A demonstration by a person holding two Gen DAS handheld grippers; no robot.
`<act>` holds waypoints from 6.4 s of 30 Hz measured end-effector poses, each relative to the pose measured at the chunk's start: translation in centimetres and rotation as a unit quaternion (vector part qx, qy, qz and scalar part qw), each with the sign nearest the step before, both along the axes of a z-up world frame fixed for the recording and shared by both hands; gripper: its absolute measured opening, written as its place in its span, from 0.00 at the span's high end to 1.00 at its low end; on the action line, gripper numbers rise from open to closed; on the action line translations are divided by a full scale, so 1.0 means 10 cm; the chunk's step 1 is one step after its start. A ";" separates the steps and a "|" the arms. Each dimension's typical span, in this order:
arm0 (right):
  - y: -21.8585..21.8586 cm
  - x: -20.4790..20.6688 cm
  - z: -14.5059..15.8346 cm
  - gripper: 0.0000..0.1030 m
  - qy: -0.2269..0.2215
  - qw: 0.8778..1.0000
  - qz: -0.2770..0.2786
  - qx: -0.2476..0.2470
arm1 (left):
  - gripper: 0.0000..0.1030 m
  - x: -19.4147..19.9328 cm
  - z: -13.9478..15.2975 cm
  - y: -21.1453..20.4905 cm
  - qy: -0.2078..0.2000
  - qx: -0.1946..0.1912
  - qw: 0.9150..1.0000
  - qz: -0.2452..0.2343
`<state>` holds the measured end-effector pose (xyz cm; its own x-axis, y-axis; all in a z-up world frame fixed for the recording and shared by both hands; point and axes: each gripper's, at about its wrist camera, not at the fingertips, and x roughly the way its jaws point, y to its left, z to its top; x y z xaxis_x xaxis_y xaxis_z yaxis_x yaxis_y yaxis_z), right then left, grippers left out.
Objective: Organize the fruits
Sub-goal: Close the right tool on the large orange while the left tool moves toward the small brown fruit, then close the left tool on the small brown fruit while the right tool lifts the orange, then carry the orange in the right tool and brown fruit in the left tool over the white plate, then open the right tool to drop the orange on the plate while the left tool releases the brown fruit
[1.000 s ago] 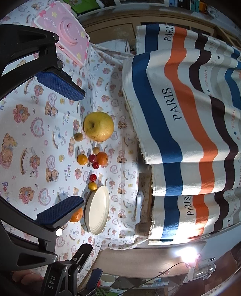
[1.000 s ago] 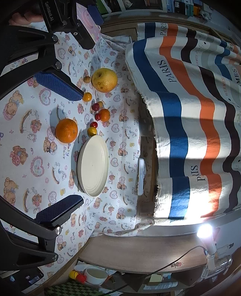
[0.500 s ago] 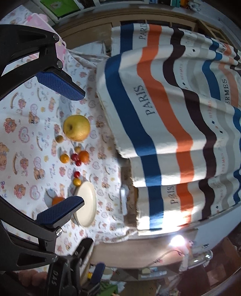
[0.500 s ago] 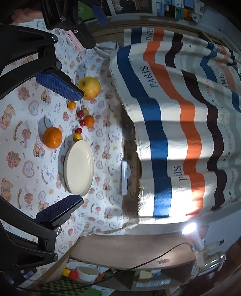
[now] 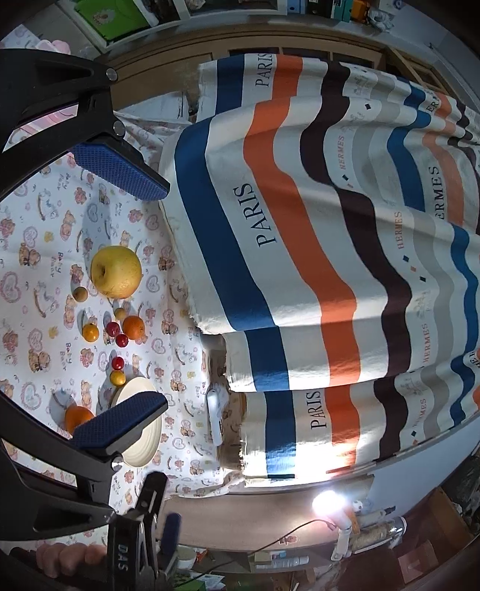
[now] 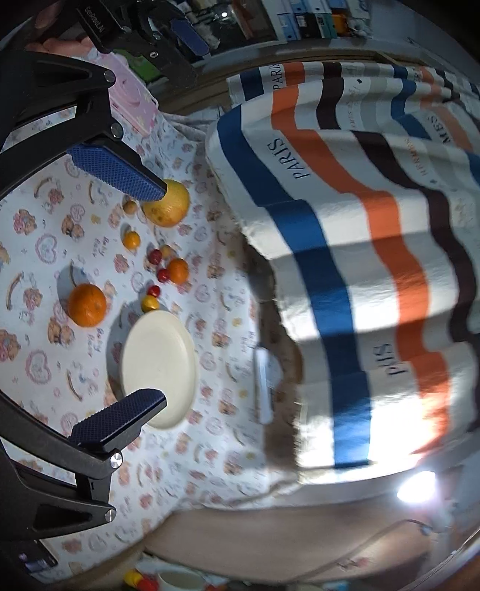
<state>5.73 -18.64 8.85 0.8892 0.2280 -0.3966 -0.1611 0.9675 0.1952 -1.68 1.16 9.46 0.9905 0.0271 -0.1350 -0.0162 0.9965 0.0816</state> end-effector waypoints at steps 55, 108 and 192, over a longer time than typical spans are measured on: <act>0.22 0.95 -0.98 0.51 0.137 0.988 0.026 -0.062 | 0.62 1.88 -1.34 0.65 0.346 -0.194 0.917 -0.051; -0.78 1.42 0.14 0.51 0.026 0.996 -0.071 -0.050 | 0.79 2.26 -0.15 -0.92 0.262 -0.117 0.942 -0.177; -0.90 1.83 -0.60 0.47 0.098 0.993 -0.054 -0.043 | 0.58 2.56 -0.42 -1.00 0.254 -0.035 0.956 -0.141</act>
